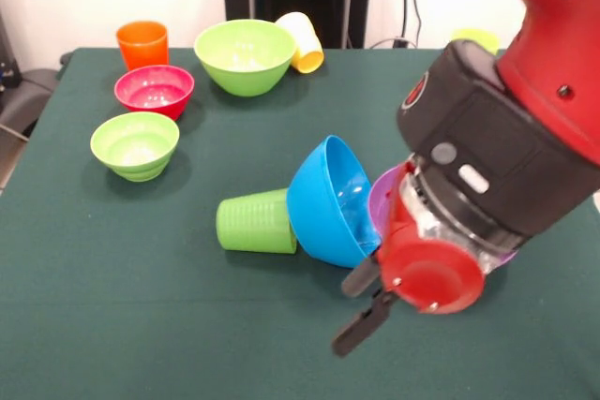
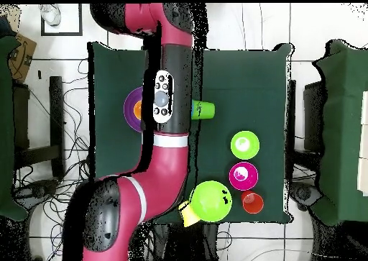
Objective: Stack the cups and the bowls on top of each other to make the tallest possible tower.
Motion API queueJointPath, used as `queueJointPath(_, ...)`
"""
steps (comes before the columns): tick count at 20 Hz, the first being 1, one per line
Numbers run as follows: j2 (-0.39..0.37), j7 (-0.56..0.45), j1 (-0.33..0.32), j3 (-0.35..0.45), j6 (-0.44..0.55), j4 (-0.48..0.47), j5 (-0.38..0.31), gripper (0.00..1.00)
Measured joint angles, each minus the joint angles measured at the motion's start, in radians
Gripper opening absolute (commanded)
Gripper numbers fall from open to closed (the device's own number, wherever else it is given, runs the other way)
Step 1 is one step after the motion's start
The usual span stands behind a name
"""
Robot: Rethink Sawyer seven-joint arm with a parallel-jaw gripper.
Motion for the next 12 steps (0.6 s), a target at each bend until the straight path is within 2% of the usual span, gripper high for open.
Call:
queueJointPath(1, -0.002, 0.0, -0.004, 0.018, 0.0, 0.003, -0.021, 1.0)
queueJointPath(2, -0.011, 0.0, -0.024, 0.096, 0.0, 0.017, -0.101, 1.0)
queueJointPath(4, -0.015, 0.0, -0.039, 0.15, 0.002, 0.025, -0.146, 1.0)
queueJointPath(7, -0.018, 0.0, -0.075, 0.277, 0.027, 0.044, -0.24, 1.0)
queueJointPath(9, -0.017, 0.0, -0.096, 0.354, 0.068, 0.054, -0.303, 1.0)
queueJointPath(10, -0.016, 0.0, -0.111, 0.417, 0.114, 0.061, -0.358, 1.0)
queueJointPath(12, -0.014, 0.0, -0.123, 0.47, 0.158, 0.069, -0.407, 1.0)
